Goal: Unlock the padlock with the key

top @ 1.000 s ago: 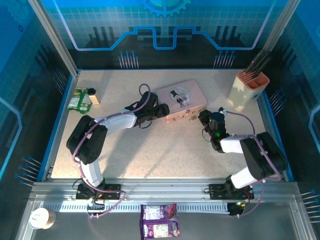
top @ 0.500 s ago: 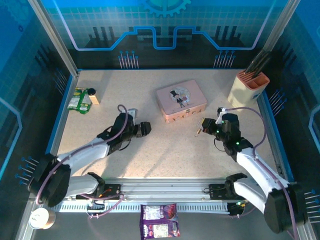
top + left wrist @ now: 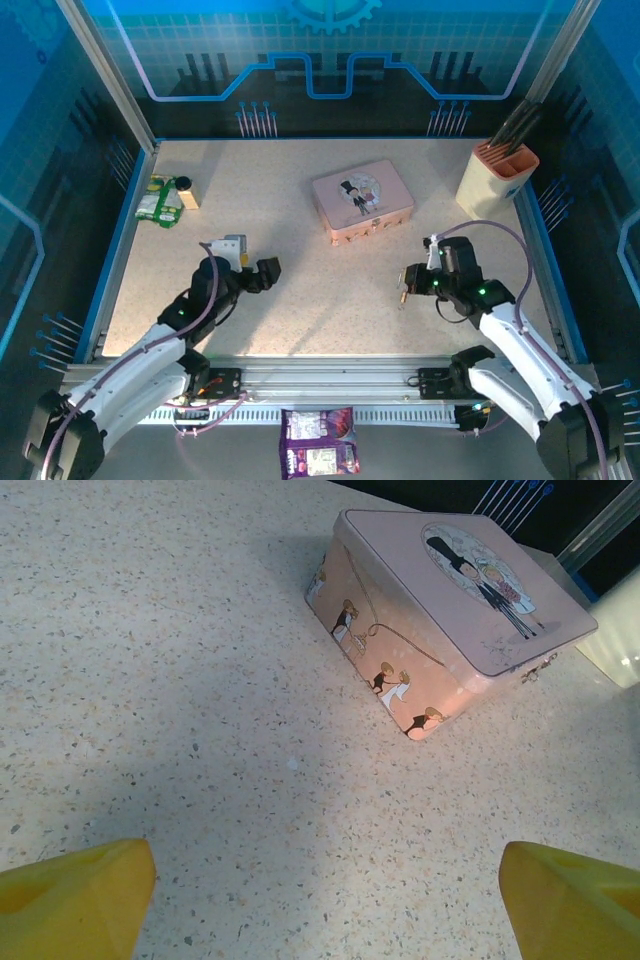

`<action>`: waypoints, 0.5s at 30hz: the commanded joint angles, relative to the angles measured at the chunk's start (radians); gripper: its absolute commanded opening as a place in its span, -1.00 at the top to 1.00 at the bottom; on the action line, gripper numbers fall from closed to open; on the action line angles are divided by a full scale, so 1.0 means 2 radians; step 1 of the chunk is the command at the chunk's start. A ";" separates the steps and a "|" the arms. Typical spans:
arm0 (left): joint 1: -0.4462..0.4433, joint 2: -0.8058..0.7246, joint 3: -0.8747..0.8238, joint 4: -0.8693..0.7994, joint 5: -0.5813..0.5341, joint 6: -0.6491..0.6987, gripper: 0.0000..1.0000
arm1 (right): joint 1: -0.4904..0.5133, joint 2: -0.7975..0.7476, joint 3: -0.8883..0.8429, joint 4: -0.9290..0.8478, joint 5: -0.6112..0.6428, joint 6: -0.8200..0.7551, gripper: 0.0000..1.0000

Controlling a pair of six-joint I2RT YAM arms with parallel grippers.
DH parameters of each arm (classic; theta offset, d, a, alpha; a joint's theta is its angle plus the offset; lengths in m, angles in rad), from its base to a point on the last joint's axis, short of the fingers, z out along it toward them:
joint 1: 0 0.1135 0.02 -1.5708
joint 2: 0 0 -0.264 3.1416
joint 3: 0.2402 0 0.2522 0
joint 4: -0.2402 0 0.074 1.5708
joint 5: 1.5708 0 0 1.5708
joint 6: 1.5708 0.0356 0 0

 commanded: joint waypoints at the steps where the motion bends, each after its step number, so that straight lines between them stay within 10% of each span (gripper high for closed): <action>1: 0.003 -0.012 -0.014 -0.014 -0.011 0.007 -0.83 | 0.020 0.019 -0.006 -0.009 0.018 0.012 1.00; 15: 0.005 -0.032 -0.022 -0.015 -0.011 0.004 -0.85 | 0.038 0.131 -0.006 0.050 0.007 0.026 1.00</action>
